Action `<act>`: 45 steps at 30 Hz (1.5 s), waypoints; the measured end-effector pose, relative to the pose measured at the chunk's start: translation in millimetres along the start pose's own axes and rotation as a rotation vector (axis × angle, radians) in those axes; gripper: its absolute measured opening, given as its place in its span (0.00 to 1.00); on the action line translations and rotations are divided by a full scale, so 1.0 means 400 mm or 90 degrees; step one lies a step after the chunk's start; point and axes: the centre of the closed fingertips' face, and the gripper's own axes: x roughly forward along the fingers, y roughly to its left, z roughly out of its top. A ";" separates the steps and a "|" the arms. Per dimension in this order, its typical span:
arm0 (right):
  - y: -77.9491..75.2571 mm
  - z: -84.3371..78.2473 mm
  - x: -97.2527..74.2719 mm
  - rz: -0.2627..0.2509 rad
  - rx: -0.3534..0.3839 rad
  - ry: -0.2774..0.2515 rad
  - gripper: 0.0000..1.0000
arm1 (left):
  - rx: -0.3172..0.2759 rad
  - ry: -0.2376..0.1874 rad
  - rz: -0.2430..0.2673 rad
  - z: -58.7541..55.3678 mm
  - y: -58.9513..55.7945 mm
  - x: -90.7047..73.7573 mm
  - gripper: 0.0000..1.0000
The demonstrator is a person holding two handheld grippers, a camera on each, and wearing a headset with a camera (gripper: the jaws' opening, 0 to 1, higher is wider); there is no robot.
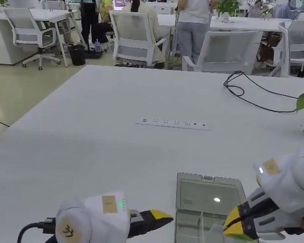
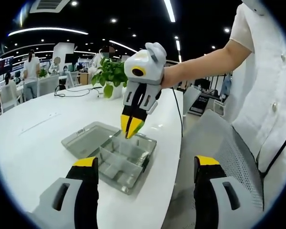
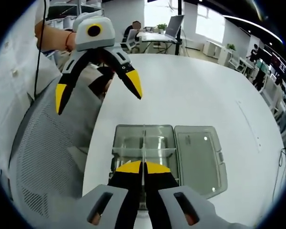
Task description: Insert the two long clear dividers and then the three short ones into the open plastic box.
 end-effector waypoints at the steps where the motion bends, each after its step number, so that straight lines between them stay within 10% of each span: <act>1: 0.000 0.002 0.000 0.000 0.001 -0.003 0.03 | 0.000 0.000 0.000 0.000 0.000 0.000 0.84; 45: 0.003 -0.055 0.098 0.028 -0.009 0.093 0.03 | -0.006 0.008 -0.008 -0.013 0.002 0.007 0.86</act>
